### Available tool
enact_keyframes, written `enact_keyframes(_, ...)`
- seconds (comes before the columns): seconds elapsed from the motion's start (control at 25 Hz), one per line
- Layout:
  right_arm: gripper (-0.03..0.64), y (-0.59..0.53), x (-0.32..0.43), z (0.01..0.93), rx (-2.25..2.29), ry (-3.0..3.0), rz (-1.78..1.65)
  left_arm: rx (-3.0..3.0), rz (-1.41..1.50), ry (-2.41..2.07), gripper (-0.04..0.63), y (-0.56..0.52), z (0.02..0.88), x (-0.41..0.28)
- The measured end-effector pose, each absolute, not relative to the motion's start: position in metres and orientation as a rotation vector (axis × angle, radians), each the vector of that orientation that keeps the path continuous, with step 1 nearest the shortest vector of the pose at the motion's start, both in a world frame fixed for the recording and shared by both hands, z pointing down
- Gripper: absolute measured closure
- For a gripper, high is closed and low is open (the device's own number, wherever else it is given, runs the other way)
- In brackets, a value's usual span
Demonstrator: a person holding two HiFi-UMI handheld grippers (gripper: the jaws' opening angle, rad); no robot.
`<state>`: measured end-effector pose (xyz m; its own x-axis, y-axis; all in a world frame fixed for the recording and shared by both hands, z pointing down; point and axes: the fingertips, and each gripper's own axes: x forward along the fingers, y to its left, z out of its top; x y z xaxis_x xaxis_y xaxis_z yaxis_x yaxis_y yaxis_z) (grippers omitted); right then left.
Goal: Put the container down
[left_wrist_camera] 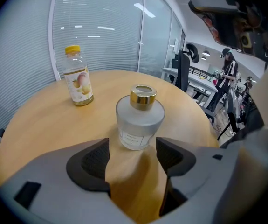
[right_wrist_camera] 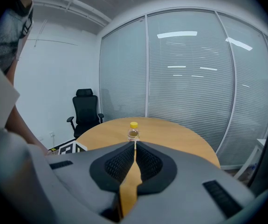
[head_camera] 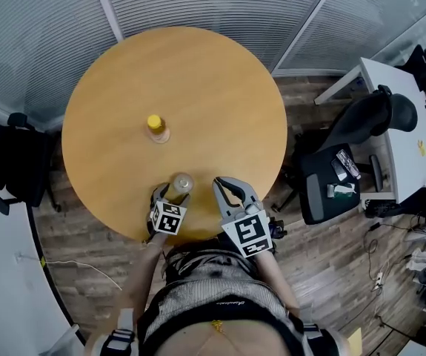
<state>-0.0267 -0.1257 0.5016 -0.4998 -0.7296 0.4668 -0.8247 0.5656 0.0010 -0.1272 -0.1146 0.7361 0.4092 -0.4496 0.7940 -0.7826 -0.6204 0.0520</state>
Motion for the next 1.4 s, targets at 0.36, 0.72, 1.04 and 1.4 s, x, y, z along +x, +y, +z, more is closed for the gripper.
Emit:
enact_keyframes(0.36, 0.594, -0.124, -0.026, 0.505, 1.222, -2.397, 0.304, 2.223, 1.048, -1.102, 0.358, -0.104, 0.728, -0.133)
enact_keyframes(0.72, 0.594, -0.124, -0.036, 0.507, 1.163, -2.410, 0.291, 2.210, 0.907, -1.197, 0.513, -0.104, 0.705, -0.141)
enact_keyframes(1.04, 0.594, -0.125, -0.041, 0.508, 1.116, -2.436, 0.291, 2.173, 0.772, -1.256, 0.571, -0.102, 0.678, -0.140)
enact_keyframes(1.4, 0.594, -0.126, -0.053, 0.508, 1.026, -2.488, 0.292, 2.183, 0.663, -1.272, 0.574, -0.111, 0.643, -0.130)
